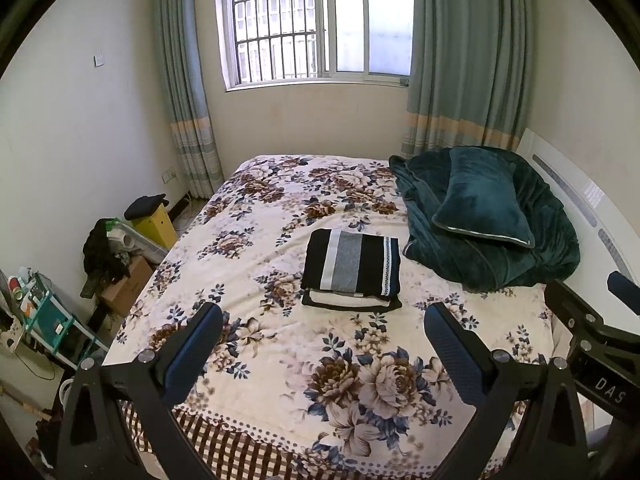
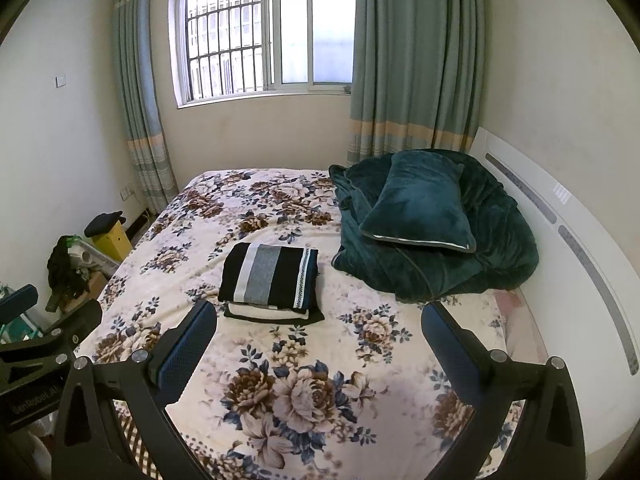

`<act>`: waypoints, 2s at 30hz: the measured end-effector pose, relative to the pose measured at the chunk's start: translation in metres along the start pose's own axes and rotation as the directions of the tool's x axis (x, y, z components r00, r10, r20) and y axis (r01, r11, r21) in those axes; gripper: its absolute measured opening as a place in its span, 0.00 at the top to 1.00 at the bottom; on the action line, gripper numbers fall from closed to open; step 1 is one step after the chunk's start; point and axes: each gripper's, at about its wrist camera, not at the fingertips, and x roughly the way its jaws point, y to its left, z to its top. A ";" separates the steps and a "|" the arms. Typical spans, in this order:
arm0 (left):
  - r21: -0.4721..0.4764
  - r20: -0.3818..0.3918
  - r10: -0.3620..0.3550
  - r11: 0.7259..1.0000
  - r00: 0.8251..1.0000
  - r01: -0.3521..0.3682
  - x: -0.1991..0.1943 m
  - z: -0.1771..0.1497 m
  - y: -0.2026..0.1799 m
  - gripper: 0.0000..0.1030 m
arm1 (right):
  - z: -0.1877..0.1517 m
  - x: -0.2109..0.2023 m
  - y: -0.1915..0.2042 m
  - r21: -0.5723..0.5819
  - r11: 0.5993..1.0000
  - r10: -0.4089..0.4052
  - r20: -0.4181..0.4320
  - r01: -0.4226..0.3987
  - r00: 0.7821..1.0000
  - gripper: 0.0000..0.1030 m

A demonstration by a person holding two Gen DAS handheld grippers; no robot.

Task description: Fold small clothes

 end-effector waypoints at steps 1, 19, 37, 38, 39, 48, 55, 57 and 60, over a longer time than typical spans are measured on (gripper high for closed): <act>0.002 0.000 0.001 1.000 1.000 -0.001 0.001 0.000 0.000 0.00 | 0.002 0.000 -0.001 -0.001 1.000 0.004 -0.002 -0.004 1.000 0.00; 0.006 0.002 -0.001 1.000 1.000 0.001 0.001 0.001 -0.002 0.00 | 0.001 0.000 0.000 -0.003 1.000 0.004 0.003 -0.004 1.000 0.00; -0.001 -0.001 0.002 1.000 1.000 -0.002 -0.006 0.004 0.001 0.00 | 0.000 -0.004 -0.001 0.000 1.000 -0.001 0.001 0.001 1.000 0.00; 0.001 -0.001 0.000 1.000 1.000 0.000 -0.004 0.003 0.000 0.00 | -0.001 -0.004 -0.001 0.001 1.000 -0.001 0.001 0.001 1.000 0.00; 0.002 -0.001 -0.001 1.000 1.000 0.001 -0.004 0.003 0.000 0.00 | -0.001 -0.005 -0.001 0.001 1.000 -0.001 0.001 0.001 1.000 0.00; -0.002 -0.002 -0.004 1.000 1.000 0.004 -0.005 0.003 0.003 0.00 | -0.002 -0.007 0.000 0.001 1.000 -0.002 0.001 0.002 1.000 0.00; -0.001 -0.002 0.002 1.000 1.000 -0.002 -0.004 0.002 0.004 0.00 | -0.004 -0.008 0.001 0.004 1.000 -0.006 0.001 0.006 1.000 0.00; 0.000 -0.001 0.002 1.000 1.000 -0.002 -0.004 0.002 0.004 0.00 | -0.004 -0.008 0.001 0.005 1.000 -0.004 0.002 0.004 1.000 0.00; 0.003 0.009 0.000 1.000 1.000 0.000 -0.005 0.002 0.004 0.00 | -0.004 -0.007 0.001 0.005 1.000 -0.005 0.001 0.005 1.000 0.00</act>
